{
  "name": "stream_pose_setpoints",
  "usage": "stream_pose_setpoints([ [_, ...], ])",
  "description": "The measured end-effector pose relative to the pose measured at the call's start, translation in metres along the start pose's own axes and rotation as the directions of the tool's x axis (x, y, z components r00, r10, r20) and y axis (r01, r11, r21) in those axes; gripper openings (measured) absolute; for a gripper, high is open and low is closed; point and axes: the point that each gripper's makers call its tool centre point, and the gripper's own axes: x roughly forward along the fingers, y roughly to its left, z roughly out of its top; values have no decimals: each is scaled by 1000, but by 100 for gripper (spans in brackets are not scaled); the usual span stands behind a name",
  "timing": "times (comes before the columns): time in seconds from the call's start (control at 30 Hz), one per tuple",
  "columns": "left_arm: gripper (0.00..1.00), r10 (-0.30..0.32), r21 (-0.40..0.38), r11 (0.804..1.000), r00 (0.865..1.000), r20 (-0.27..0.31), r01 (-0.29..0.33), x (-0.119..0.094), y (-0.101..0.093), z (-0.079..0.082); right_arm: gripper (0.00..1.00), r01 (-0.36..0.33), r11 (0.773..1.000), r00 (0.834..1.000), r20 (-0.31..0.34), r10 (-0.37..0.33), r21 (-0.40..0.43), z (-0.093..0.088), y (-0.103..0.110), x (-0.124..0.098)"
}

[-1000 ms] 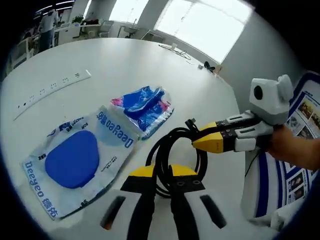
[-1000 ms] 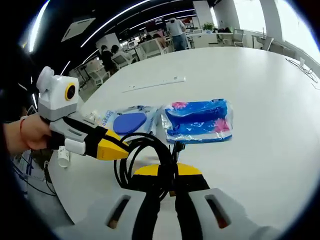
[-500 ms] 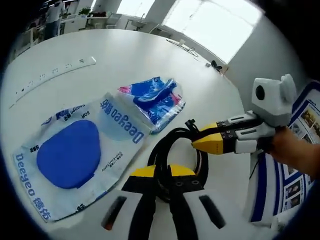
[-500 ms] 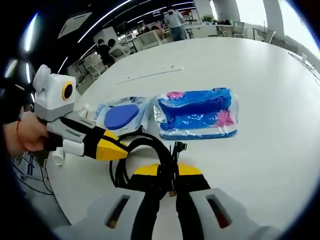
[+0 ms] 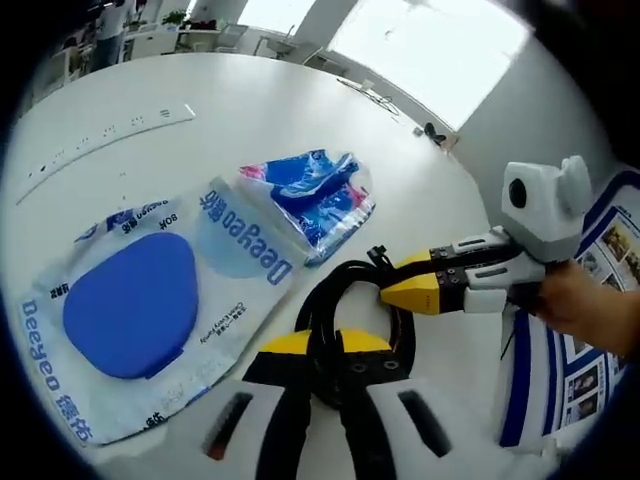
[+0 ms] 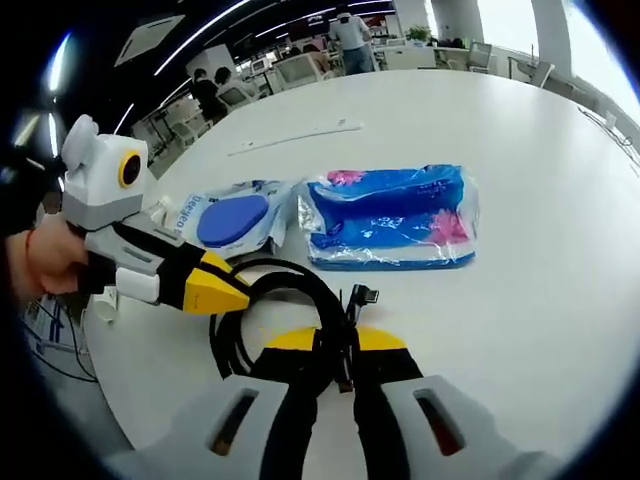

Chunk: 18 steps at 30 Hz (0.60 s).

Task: Arrange the tabletop items into an orderly group along one side of the table until the central work area is clear of visible clutter.

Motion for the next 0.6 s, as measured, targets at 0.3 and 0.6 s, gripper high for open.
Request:
stream_pose_setpoints([
  [0.3,6,0,-2,1000,1000,7,0,-1,0,1,12,10,1000,1000,7,-10,0,0,-2,1],
  [0.6,14,7,-24,1000,1000,16,-6,-5,2,2,13,19,1000,1000,10,-19,0,0,-2,0],
])
